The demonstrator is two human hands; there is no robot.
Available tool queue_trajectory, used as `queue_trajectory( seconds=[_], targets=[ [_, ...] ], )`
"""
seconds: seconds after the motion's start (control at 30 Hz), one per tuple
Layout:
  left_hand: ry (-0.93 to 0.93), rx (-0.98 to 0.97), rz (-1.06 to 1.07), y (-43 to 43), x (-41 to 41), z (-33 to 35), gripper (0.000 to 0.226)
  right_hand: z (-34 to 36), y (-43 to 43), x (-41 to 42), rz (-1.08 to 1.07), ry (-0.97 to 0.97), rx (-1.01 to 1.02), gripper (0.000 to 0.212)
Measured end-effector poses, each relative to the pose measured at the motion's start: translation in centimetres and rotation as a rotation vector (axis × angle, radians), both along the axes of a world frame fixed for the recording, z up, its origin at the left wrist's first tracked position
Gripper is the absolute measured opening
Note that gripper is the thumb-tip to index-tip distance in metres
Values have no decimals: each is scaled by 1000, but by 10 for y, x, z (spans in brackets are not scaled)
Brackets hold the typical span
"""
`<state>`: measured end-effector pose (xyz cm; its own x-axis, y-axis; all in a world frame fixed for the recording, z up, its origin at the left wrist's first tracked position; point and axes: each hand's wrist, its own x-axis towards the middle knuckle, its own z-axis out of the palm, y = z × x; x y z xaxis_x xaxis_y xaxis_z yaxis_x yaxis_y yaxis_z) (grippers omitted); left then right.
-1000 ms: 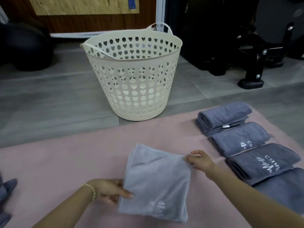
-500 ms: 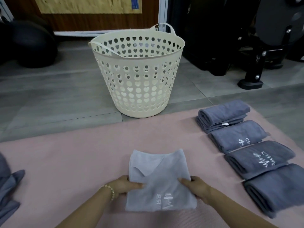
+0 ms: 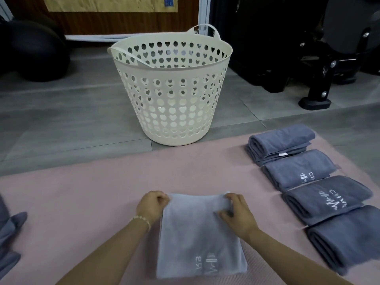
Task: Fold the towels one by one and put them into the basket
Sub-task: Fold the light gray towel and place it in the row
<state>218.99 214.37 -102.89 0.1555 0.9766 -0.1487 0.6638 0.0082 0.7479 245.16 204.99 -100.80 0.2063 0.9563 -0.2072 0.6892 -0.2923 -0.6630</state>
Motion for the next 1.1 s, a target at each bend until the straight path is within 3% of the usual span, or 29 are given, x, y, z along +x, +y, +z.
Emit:
queue_trajectory(
  seconds=[0.07,0.1,0.17,0.27,0.33,0.43,0.53,0.73,0.87,0.97,1.03,1.1],
  targets=[
    [-63,-97,225,4,2,7,5,-2,-6,-2,80,-39,97,49],
    [16,-53,254,-2,4,11,19,-5,-11,-2,71,-11,129,48],
    [152,271,119,-30,10,10,48,-9,-21,1,-115,122,130,41],
    [270,547,-311,-87,28,-12,47,-18,-40,14,-320,302,18,21],
    [445,467,-490,-112,30,-32,46,-20,-57,23,-269,451,-52,17],
    [617,358,-532,-123,26,-51,60,-21,-85,26,-196,529,-140,19],
    [646,325,-539,-120,27,-51,63,-24,-96,19,-264,509,-196,25],
    [664,326,-582,-120,24,-50,65,-17,-100,21,-348,686,-300,18],
    [659,281,-605,-121,25,-44,67,-21,-104,17,-409,608,-251,22],
    [546,272,-631,-127,16,-37,61,-15,-93,12,-331,420,-16,16],
    [473,307,-671,-129,7,-37,65,-6,-87,9,-216,272,118,8],
    [481,267,-741,-130,-4,-39,77,-4,-83,9,63,85,213,35]
  ],
)
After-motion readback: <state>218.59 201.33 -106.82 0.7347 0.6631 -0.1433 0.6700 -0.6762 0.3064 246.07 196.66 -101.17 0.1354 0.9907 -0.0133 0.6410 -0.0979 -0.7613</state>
